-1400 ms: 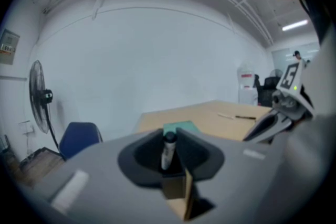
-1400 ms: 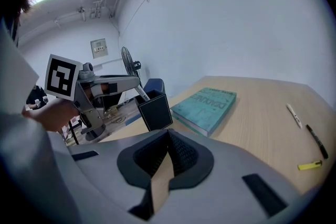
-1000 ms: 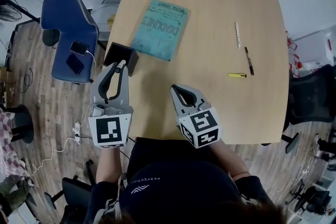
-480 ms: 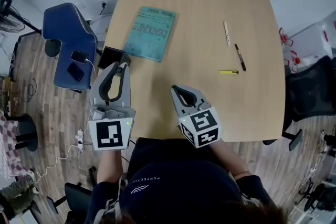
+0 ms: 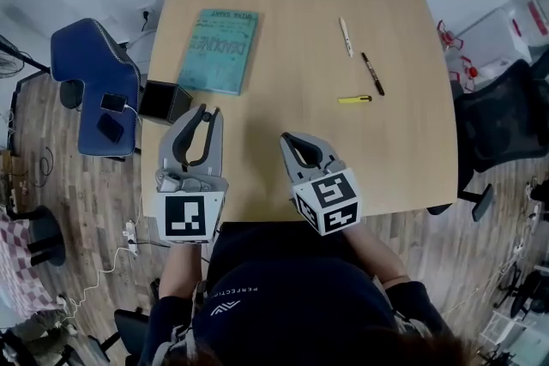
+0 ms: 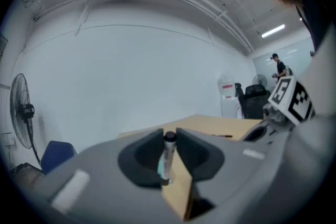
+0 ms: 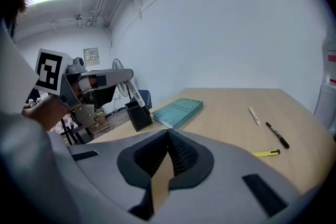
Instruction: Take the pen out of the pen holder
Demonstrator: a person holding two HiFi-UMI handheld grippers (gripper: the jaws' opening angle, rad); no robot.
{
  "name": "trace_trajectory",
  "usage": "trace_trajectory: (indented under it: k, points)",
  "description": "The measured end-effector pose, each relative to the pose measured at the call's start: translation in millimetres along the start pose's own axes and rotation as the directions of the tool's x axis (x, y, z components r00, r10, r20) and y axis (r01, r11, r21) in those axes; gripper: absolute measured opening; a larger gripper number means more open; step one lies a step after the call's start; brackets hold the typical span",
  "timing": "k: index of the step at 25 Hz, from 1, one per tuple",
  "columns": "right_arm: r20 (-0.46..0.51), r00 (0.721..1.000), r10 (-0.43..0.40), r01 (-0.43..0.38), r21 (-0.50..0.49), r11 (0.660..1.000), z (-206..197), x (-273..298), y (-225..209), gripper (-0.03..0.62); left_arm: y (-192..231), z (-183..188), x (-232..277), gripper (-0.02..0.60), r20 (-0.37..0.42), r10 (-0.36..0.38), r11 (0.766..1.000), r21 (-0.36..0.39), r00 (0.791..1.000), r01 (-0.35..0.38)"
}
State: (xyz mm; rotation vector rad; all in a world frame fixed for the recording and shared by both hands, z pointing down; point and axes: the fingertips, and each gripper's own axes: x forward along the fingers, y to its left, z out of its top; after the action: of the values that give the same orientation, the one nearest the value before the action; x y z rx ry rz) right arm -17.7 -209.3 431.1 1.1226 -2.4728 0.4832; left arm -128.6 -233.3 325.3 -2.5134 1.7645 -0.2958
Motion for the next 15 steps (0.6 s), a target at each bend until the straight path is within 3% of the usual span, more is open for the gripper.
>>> trace_trajectory:
  k: [15]
  points:
    - [-0.010,0.998,-0.067,0.067,0.036,0.997,-11,-13,-22,0.002,-37,-48,5,0.078,-0.121,-0.122,0.993,-0.025,0.985,0.120]
